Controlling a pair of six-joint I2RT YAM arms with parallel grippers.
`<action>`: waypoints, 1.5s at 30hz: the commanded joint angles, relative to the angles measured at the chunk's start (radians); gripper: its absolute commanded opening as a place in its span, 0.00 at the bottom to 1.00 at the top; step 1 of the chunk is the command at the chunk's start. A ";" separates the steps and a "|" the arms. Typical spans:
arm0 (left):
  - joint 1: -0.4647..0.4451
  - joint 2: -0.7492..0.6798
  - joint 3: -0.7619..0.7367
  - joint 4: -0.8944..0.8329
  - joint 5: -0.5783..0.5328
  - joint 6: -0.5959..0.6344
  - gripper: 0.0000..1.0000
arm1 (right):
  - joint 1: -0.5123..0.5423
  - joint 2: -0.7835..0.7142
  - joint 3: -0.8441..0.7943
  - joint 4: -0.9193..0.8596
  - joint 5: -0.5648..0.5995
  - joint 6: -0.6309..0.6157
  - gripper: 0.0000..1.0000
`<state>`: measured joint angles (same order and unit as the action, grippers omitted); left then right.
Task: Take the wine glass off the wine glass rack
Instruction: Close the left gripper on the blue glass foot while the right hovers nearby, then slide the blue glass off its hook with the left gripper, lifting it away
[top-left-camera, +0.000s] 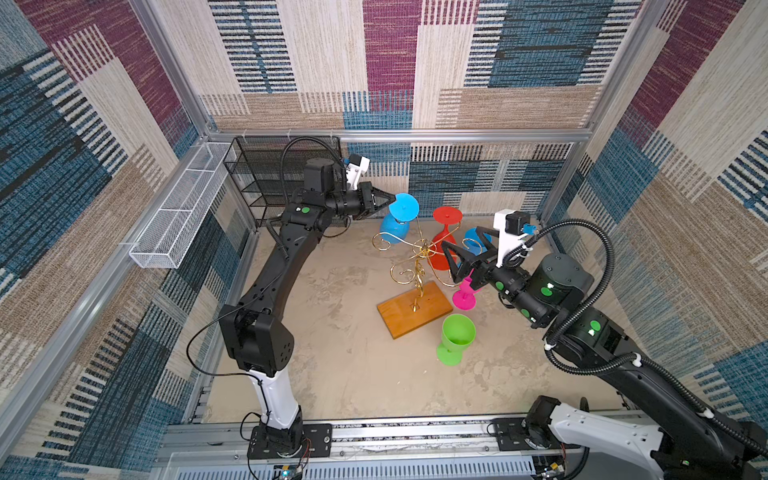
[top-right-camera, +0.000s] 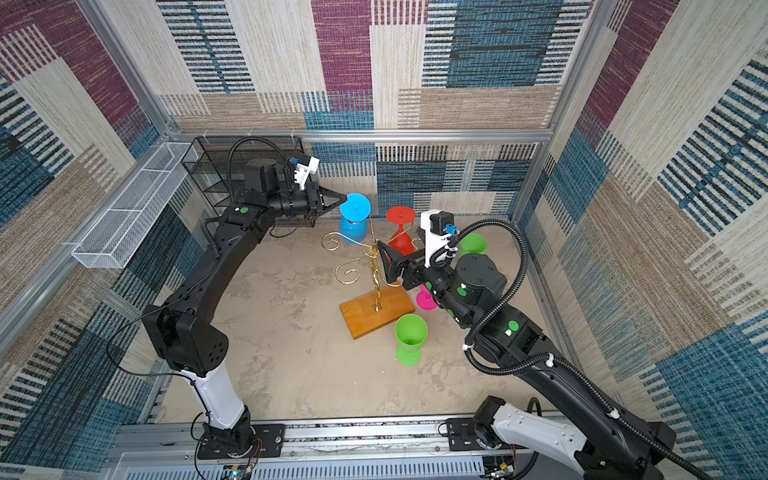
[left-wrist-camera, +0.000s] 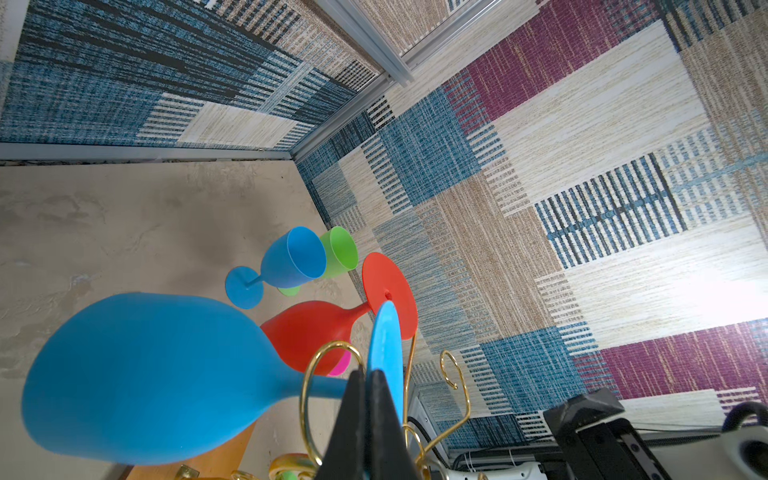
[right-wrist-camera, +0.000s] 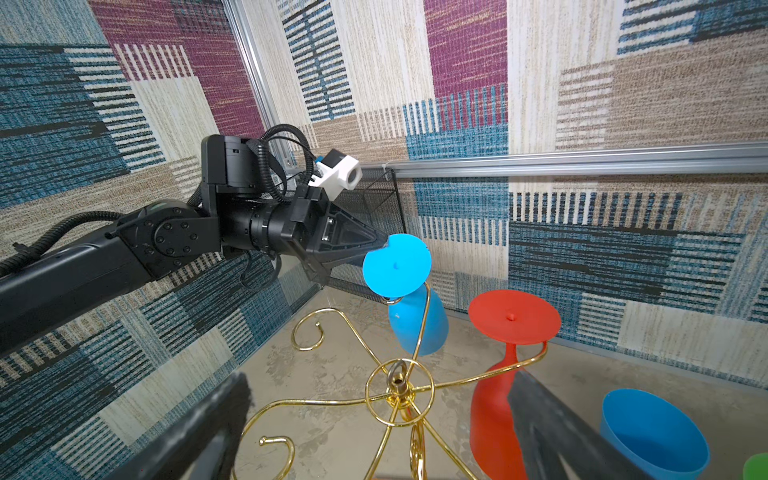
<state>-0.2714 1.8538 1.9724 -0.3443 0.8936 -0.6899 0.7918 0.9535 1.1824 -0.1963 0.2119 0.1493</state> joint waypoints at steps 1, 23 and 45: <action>0.000 0.005 0.000 0.060 -0.005 -0.029 0.00 | 0.000 -0.002 0.000 0.040 -0.003 0.002 0.99; -0.032 0.011 -0.001 0.074 0.031 -0.014 0.00 | 0.001 -0.002 -0.004 0.041 -0.002 0.009 0.99; -0.028 -0.050 -0.045 -0.035 0.044 0.096 0.00 | 0.000 -0.015 -0.010 0.034 0.006 0.010 0.99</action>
<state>-0.3027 1.8172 1.9347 -0.3717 0.9249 -0.6300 0.7918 0.9421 1.1748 -0.1947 0.2127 0.1501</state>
